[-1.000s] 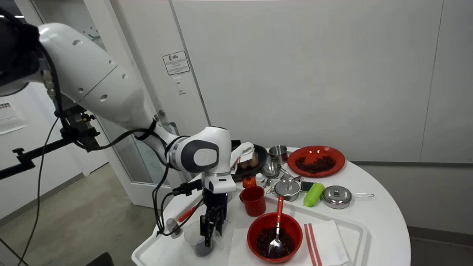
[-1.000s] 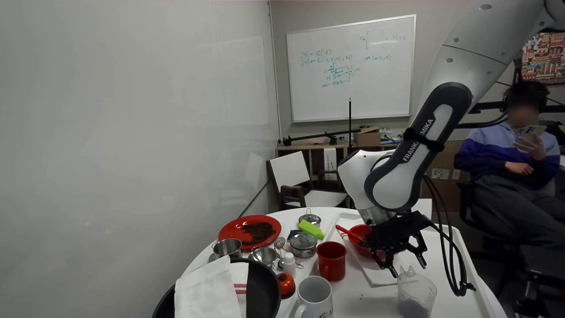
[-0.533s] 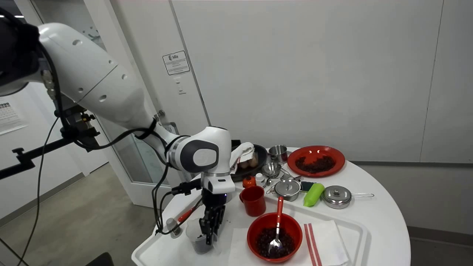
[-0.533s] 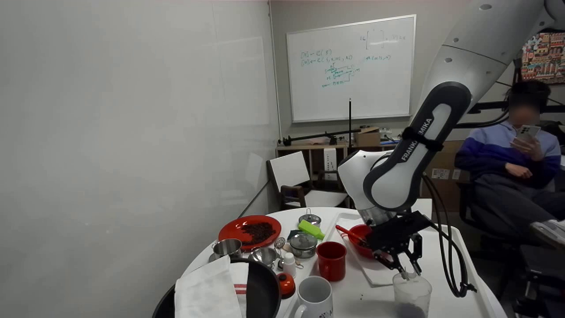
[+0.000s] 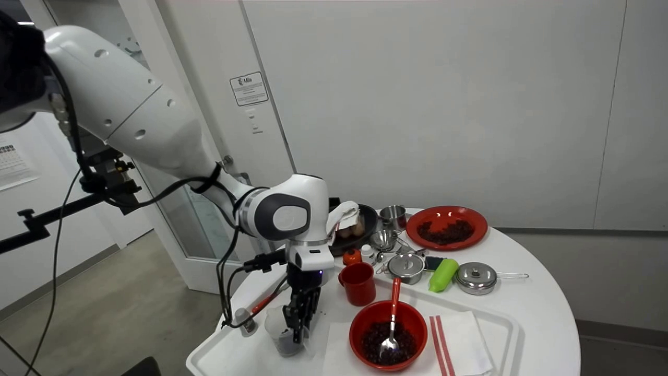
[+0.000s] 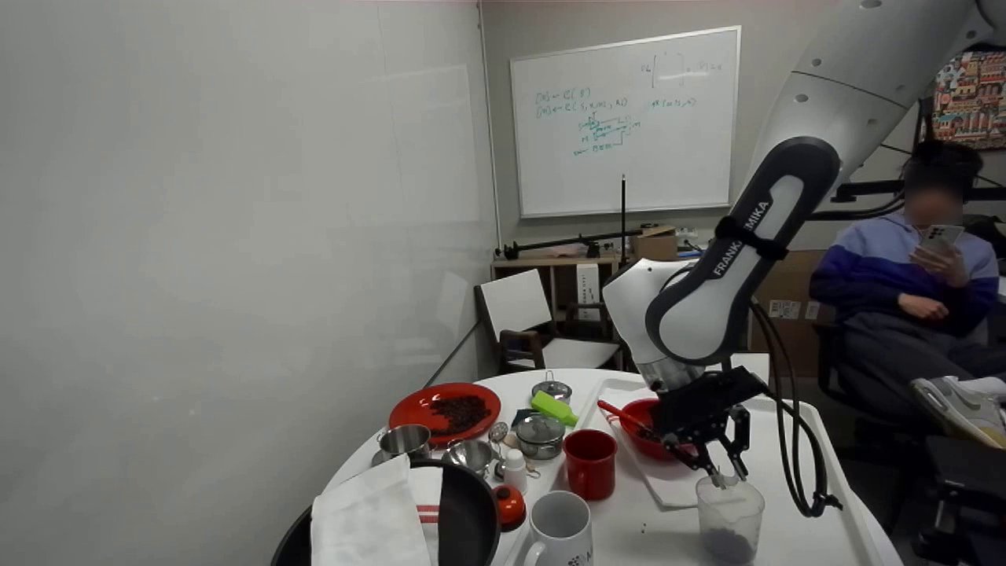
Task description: Pour the contents in the clear jug
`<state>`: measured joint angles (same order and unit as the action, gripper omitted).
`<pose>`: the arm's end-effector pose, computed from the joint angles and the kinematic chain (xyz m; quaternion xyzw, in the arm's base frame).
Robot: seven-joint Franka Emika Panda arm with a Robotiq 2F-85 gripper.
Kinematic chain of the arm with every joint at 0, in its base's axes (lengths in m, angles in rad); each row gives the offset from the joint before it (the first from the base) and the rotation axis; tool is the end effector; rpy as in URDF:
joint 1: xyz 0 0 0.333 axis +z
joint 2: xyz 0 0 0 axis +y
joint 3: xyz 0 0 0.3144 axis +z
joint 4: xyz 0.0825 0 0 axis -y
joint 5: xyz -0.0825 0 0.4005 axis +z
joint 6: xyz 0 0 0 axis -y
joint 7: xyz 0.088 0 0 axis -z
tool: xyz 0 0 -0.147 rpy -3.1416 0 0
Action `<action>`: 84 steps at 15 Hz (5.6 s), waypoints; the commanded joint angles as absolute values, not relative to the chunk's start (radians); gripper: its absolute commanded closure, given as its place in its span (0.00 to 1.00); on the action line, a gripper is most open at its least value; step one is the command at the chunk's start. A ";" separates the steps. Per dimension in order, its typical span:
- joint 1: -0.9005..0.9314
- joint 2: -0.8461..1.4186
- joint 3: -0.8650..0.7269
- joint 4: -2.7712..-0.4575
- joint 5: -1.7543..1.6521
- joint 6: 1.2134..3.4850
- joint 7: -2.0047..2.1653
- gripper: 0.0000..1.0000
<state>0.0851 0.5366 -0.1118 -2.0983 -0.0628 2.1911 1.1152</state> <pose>0.5151 -0.0243 0.0825 0.8330 -0.5056 -0.1611 0.1565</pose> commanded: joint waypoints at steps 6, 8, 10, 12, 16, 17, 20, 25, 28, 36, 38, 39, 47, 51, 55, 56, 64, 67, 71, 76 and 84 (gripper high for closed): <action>0.078 0.437 -0.176 -2.036 -0.147 2.015 1.119 0.91; 0.082 0.424 -0.182 -2.013 -0.171 1.998 1.148 0.91; 0.093 0.428 -0.189 -1.980 -0.213 1.986 1.200 0.90; 0.106 0.442 -0.196 -1.945 -0.268 1.977 1.275 0.90; 0.122 0.461 -0.195 -1.898 -0.366 1.961 1.418 0.90; 0.124 0.465 -0.194 -1.890 -0.384 1.954 1.447 0.90; 0.127 0.479 -0.201 -1.871 -0.434 1.926 1.548 0.90; 0.100 0.498 -0.231 -1.844 -0.486 1.849 1.703 0.90; 0.095 0.518 -0.250 -1.817 -0.519 1.797 1.796 0.90; 0.142 0.616 -0.226 -1.701 -0.672 1.597 2.045 0.90; 0.155 0.648 -0.208 -1.665 -0.710 1.537 2.085 0.90; 0.162 0.664 -0.201 -1.649 -0.727 1.509 2.101 0.90; 0.193 0.784 -0.153 -1.525 -0.858 1.346 2.186 0.89; 0.187 0.837 -0.149 -1.474 -0.911 1.300 2.216 0.89; 0.180 0.877 -0.150 -1.432 -0.955 1.269 2.258 0.89; 0.178 0.885 -0.149 -1.423 -0.964 1.264 2.267 0.89; 0.181 0.926 -0.146 -1.375 -1.015 1.216 2.340 0.89; 0.184 0.946 -0.146 -1.357 -1.031 1.179 2.353 0.89; 0.190 0.969 -0.145 -1.335 -1.066 1.134 2.353 0.89; 0.192 0.988 -0.136 -1.313 -1.113 1.094 2.350 0.90; 0.195 1.004 -0.123 -1.303 -1.173 1.058 2.348 0.90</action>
